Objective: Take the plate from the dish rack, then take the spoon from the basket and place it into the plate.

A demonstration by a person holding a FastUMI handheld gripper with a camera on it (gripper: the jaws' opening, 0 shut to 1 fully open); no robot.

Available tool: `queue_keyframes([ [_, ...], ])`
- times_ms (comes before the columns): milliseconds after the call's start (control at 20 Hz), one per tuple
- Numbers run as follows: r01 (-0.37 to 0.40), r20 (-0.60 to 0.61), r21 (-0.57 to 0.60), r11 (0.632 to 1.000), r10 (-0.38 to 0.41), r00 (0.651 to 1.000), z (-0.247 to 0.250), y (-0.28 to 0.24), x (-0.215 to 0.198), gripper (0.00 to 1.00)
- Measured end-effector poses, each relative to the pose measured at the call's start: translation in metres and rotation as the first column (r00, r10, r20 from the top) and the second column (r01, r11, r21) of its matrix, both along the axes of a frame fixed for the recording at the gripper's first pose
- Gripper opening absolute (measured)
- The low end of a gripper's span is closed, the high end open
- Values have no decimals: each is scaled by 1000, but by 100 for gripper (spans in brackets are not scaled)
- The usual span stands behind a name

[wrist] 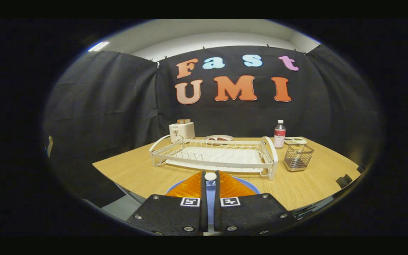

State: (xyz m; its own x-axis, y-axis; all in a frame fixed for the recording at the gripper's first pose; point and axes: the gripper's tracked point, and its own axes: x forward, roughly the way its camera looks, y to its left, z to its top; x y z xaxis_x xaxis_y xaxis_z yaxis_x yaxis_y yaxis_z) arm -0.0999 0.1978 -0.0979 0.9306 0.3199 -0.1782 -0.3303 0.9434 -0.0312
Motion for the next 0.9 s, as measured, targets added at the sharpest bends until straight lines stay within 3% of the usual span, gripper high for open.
queue_keyframes([
  [300,-9,-26,-57,998,7,1000,-13,0,4,11],
  [500,44,-58,-82,996,-49,997,-21,-15,15,46],
  [600,75,-62,-73,995,-79,995,-17,-24,23,76],
  [700,102,-57,-57,993,-105,993,-8,-35,29,91],
  [800,134,-41,-50,990,-136,990,2,-49,38,97],
  [900,167,-25,-56,984,-168,985,12,-65,44,97],
])
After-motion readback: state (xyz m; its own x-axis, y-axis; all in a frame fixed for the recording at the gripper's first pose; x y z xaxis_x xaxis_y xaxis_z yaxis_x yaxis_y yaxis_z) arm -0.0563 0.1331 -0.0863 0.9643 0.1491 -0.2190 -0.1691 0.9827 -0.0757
